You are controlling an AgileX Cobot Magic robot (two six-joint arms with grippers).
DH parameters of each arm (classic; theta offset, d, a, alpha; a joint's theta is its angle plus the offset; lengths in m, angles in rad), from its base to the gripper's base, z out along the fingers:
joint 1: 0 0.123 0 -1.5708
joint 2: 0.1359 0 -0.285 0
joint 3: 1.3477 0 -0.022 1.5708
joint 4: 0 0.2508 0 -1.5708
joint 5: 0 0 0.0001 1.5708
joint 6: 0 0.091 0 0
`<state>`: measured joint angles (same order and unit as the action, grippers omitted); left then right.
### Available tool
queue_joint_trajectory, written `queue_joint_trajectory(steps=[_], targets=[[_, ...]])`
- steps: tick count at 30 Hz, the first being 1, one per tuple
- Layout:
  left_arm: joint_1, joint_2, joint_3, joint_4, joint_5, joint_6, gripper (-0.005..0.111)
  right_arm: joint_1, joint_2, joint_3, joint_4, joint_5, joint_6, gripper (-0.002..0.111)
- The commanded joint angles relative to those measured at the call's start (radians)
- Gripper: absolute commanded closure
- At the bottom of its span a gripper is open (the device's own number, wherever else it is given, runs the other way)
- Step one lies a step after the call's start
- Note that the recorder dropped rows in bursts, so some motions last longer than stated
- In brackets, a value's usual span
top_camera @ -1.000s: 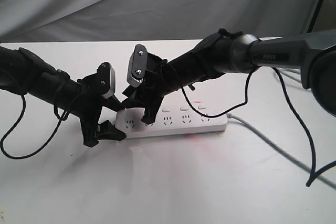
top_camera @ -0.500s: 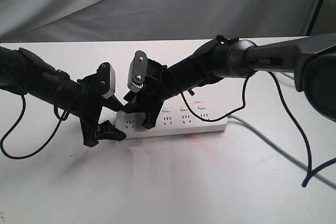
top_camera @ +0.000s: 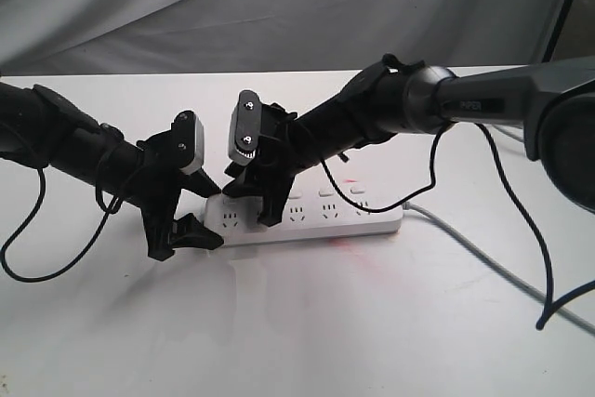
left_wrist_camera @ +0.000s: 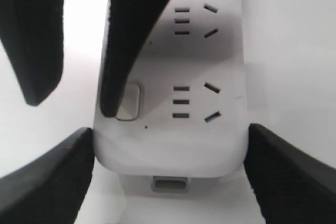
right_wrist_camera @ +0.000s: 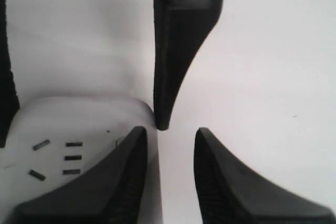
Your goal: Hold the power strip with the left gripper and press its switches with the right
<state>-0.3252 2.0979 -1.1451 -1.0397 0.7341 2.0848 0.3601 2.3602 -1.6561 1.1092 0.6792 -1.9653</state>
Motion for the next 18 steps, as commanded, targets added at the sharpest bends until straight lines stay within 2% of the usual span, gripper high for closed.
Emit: queue_joint_trajectory(steps=[1,18], targets=[[-0.003,0.001,-0.001,0.033,-0.017,0.009,0.040,0.000,0.009,0.007,-0.060,-0.014,0.010,0.078],[-0.003,0.001,-0.001,0.033,-0.017,0.009,0.040,0.028,0.033,0.007,-0.087,0.002,0.044,0.078]])
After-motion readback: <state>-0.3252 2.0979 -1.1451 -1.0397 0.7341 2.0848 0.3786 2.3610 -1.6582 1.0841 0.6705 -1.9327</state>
